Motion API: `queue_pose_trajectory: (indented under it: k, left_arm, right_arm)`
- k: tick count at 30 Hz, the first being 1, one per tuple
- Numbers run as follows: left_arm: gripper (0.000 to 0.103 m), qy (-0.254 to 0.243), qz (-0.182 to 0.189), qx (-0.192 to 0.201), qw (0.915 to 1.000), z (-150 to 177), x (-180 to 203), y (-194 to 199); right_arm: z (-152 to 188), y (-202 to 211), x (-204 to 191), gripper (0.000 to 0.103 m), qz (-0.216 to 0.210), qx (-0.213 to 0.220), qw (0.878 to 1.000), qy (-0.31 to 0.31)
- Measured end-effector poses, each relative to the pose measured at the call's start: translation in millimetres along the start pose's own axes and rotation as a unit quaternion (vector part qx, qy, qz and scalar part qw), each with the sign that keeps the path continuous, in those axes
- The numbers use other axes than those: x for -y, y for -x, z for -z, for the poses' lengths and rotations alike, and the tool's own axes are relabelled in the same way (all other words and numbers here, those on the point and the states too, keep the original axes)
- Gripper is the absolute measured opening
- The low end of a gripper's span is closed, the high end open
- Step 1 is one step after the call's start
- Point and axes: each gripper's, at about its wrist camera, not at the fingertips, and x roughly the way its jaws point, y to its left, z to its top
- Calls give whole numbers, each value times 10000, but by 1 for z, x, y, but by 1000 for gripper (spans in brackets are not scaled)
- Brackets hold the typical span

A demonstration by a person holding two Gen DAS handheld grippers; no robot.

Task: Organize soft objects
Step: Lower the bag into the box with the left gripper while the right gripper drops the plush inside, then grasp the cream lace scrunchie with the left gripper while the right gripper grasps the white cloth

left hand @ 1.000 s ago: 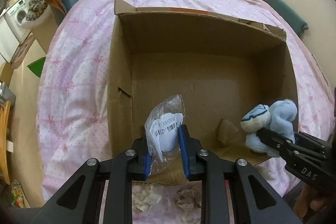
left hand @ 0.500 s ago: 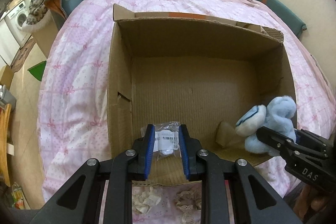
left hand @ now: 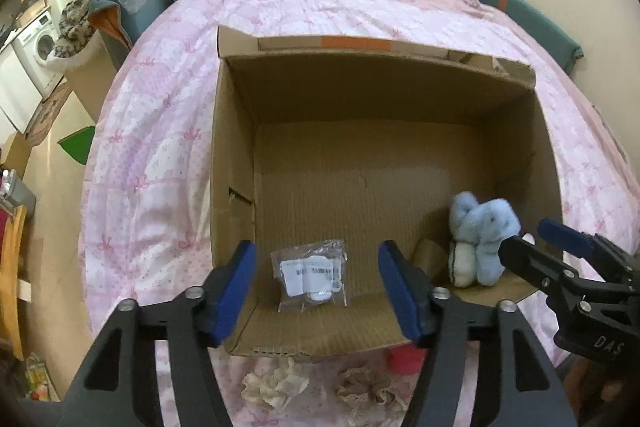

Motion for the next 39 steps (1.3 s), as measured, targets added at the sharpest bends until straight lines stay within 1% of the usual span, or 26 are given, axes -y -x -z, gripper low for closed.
queue_pose_trajectory:
  k: [2, 5, 7, 9, 13, 16, 21, 23, 26, 28, 33, 35, 39]
  left_arm:
    - [64, -45, -15, 16, 10000, -1, 2, 1]
    - [65, -29, 22, 6, 10000, -1, 2, 0]
    - [65, -13, 36, -16, 10000, -1, 1, -1]
    - [65, 30, 69, -44, 10000, -1, -1, -1]
    - [66, 128, 171, -108, 9997, 0, -5, -1]
    - [66, 181, 162, -73, 9997, 1, -7, 4]
    - [67, 215, 138, -33, 9997, 6, -12, 17]
    - [68, 62, 79, 5, 9999, 11, -13, 24]
    - [68, -68, -87, 59, 9999, 17, -17, 33]
    - [68, 55, -104, 57, 9999, 20, -25, 37]
    - [68, 583, -100, -30, 9982, 30, -48, 45]
    - [68, 675, -119, -29, 9976, 35, -53, 49]
    - [68, 828, -162, -75, 9964, 46, -59, 51]
  right_arm:
    - [-2, 4, 2, 95, -128, 92, 9998, -88]
    - [-5, 11, 7, 97, -361, 256, 9986, -288]
    - [-6, 16, 10, 97, -342, 375, 9981, -360]
    - [-7, 16, 12, 97, -343, 331, 9980, -408]
    - [-5, 11, 20, 97, -754, 114, 9943, -745]
    - [-5, 11, 22, 97, -945, 79, 9915, -891]
    - [0, 18, 21, 97, -1056, 99, 9900, -925]
    - [4, 23, 23, 97, -1068, 94, 9897, -950]
    - [10, 25, 23, 97, -786, -2, 9933, -844]
    - [13, 25, 25, 97, -805, -92, 9930, -864]
    - [21, 27, 31, 97, -1113, -282, 9875, -1081]
    - [24, 28, 34, 97, -1248, -310, 9847, -1177]
    - [32, 34, 39, 97, -1303, -308, 9827, -1281]
